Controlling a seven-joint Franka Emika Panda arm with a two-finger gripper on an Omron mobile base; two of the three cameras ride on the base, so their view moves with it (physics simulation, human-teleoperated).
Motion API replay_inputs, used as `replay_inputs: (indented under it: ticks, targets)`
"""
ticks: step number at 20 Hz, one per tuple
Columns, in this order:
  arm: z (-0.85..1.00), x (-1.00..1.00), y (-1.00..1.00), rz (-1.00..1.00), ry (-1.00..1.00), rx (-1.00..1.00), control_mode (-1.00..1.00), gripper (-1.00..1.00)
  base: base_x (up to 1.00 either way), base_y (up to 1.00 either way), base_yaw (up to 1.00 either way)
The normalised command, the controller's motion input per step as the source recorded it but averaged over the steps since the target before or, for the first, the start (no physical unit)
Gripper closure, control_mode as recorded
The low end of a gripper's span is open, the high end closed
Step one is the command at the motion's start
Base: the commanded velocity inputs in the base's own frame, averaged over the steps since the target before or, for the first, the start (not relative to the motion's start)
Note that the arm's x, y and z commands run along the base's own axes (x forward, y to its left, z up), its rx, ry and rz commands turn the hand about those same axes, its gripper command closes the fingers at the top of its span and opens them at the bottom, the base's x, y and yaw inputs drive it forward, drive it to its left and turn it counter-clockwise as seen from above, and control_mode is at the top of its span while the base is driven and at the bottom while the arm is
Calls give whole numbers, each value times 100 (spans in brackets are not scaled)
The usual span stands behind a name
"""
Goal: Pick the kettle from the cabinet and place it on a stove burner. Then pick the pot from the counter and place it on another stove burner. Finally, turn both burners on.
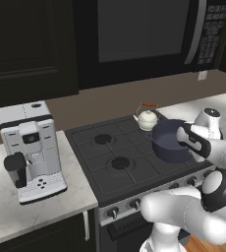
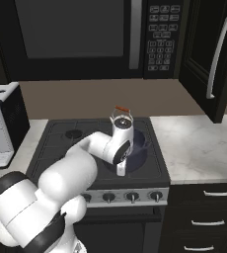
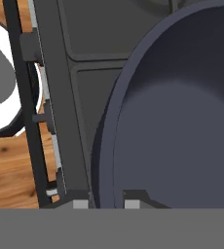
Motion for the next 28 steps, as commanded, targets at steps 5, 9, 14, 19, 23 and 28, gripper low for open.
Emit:
replay_inputs:
  ticks: [5,9,14,19,23,28]
  targets:
    - [-10,11,0,0,0,0,-100,100,0,0,0]
    - [-11,0,0,0,0,0,-100,100,0,0,0]
    - [-8,1,0,0,0,0,-100,-100,0,0,0]
    - [-2,1,1,0,2,0,-100,-100,0,0,0]
    - [-1,-4,0,0,1,0,-100,-100,0,0,0]
    - [16,-9,0,0,0,0,-100,-100,0,0,0]
